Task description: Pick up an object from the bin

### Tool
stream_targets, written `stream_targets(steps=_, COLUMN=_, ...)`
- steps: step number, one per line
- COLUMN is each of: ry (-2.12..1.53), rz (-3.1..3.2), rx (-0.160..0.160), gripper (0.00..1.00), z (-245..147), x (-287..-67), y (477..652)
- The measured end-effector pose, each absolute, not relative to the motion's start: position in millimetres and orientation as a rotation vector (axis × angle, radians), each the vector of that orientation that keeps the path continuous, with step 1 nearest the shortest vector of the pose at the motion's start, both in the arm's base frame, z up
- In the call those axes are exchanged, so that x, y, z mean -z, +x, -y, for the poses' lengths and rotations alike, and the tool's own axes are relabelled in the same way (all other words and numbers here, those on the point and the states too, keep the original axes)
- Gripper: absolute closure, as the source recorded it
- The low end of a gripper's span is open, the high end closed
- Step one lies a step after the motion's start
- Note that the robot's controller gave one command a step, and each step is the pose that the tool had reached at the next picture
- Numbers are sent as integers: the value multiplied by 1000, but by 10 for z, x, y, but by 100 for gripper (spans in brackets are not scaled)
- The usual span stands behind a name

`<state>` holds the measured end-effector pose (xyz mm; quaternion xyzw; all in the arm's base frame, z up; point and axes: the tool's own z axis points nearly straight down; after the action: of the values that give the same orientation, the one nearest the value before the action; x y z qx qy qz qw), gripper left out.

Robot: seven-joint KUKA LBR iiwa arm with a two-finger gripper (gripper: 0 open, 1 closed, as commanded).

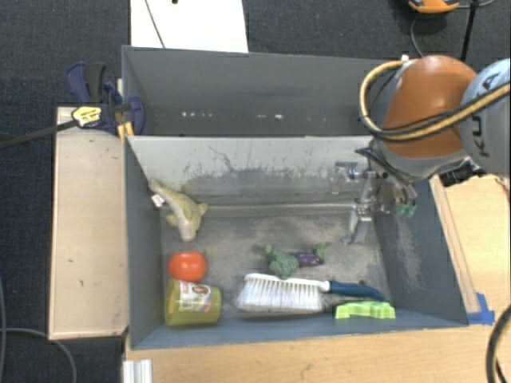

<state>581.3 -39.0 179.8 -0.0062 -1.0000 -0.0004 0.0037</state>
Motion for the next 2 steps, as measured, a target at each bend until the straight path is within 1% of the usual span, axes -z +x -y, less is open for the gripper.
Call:
stream_targets(steps=1, ry=-18, rz=3142, rx=0, gripper=0, z=389, x=-1843, y=5829)
stream_targets(steps=2, ry=172, rz=3139, rx=1, gripper=0, z=243, x=-1489, y=5741)
